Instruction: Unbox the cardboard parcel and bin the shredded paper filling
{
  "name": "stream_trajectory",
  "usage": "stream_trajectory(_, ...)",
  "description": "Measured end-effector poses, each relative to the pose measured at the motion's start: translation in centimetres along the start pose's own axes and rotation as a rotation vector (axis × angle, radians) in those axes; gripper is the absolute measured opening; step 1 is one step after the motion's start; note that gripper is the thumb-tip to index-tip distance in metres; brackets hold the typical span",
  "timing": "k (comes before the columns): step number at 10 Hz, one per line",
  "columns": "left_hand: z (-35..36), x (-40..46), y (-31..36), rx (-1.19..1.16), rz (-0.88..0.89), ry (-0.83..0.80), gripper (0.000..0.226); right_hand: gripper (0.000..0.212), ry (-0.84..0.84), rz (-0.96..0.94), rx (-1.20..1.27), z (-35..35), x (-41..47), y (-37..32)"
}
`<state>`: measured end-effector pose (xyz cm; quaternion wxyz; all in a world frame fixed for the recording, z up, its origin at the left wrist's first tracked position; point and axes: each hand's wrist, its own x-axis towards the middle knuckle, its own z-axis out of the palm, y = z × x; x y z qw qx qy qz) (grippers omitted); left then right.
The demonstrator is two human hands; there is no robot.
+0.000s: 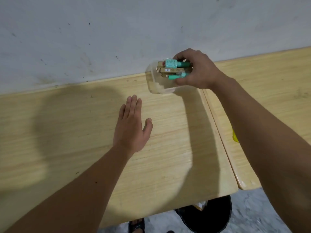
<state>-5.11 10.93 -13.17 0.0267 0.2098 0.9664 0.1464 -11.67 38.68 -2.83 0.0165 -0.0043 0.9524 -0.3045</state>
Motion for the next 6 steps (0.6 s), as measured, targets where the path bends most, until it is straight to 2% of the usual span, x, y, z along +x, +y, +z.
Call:
stream_trajectory(2, 0.3, -0.1, -0.1, 0.001, 0.022, 0.003, 0.074, 0.070, -0.204, 0.034, -0.078, 1.3, 1.8, 1.2)
stream_trajectory(3, 0.3, -0.2, -0.1, -0.009, 0.027, 0.008, 0.073, 0.073, -0.232, 0.026, -0.127, 1.5, 2.3, 1.1)
stream_trajectory(6, 0.3, -0.1, 0.1, -0.015, 0.019, 0.047, 0.074, 0.079, -0.098, 0.027, -0.041, 1.7, 2.1, 1.2)
